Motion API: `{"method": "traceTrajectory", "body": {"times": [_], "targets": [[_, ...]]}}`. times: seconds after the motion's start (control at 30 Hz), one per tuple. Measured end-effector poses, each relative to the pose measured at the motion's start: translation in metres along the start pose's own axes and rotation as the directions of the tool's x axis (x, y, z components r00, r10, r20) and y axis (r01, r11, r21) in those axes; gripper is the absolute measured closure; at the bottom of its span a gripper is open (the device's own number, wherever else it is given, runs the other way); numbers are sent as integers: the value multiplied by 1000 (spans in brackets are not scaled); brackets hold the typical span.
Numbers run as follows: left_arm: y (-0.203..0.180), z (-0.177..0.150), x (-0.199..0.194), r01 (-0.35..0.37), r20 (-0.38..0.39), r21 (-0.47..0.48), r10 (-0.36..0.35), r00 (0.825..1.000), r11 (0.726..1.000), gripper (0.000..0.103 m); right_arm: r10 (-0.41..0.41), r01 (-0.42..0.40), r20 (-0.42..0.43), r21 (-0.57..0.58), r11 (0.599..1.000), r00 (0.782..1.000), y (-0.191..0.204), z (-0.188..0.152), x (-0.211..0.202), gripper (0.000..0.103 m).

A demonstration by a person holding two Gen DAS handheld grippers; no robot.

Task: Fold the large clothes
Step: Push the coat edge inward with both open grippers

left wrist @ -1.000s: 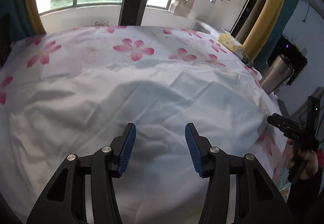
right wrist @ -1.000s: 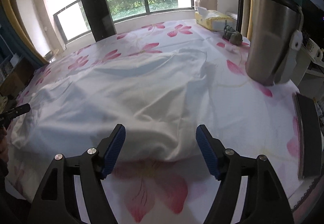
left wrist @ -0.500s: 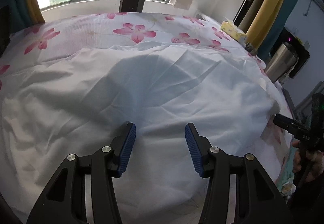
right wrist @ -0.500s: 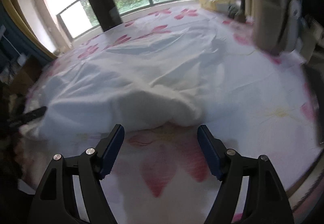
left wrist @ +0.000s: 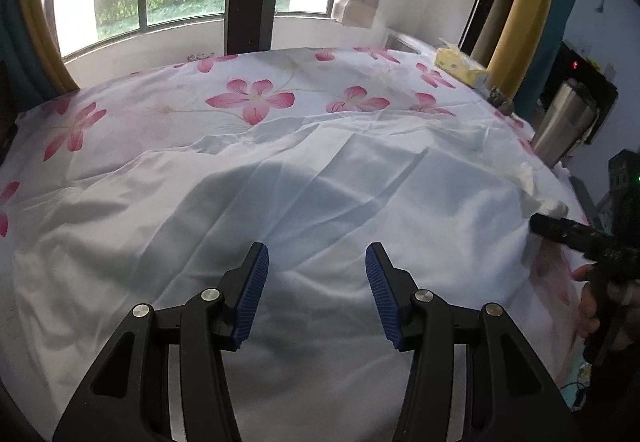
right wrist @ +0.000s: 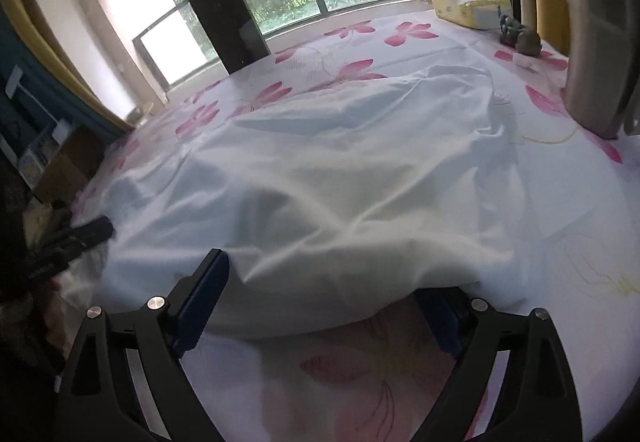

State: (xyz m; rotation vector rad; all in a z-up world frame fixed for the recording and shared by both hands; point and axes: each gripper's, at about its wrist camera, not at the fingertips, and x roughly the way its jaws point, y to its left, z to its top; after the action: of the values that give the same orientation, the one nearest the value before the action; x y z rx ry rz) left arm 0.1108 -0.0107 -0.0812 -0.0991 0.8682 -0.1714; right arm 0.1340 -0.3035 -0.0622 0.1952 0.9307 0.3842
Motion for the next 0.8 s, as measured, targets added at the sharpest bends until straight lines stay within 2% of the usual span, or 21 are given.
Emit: {"method": "traceTrajectory", "body": {"times": [0.23, 0.3, 0.4, 0.53, 0.6, 0.63, 0.7, 0.8], "targets": [[-15, 0, 25, -31, -23, 54, 32, 999, 998, 50, 25, -25, 12, 42, 999, 1000, -8, 13, 6, 13], [-18, -3, 28, -55, 7, 72, 54, 998, 996, 49, 55, -57, 32, 70, 996, 998, -10, 16, 10, 13], [-19, -2, 28, -64, 5, 64, 64, 998, 996, 49, 134, -139, 54, 111, 984, 990, -7, 22, 20, 12], [-18, -2, 28, -57, 5, 59, 57, 998, 997, 49, 194, -195, 30, 59, 979, 981, 13, 27, 35, 15], [-18, -2, 29, -64, 6, 55, 63, 998, 996, 49, 182, -182, 9, 5, 983, 983, 23, 28, 42, 41], [-18, -1, 29, -64, 7, 52, 63, 998, 997, 49, 160, -160, 0, -18, 987, 987, 27, 28, 45, 42], [-20, -1, 30, -69, 7, 51, 68, 998, 996, 49, 169, -170, -16, -48, 984, 985, 32, 30, 49, 66], [-19, -1, 30, -68, 4, 51, 68, 998, 996, 49, 192, -194, -23, -85, 977, 981, 37, 30, 50, 75]]}}
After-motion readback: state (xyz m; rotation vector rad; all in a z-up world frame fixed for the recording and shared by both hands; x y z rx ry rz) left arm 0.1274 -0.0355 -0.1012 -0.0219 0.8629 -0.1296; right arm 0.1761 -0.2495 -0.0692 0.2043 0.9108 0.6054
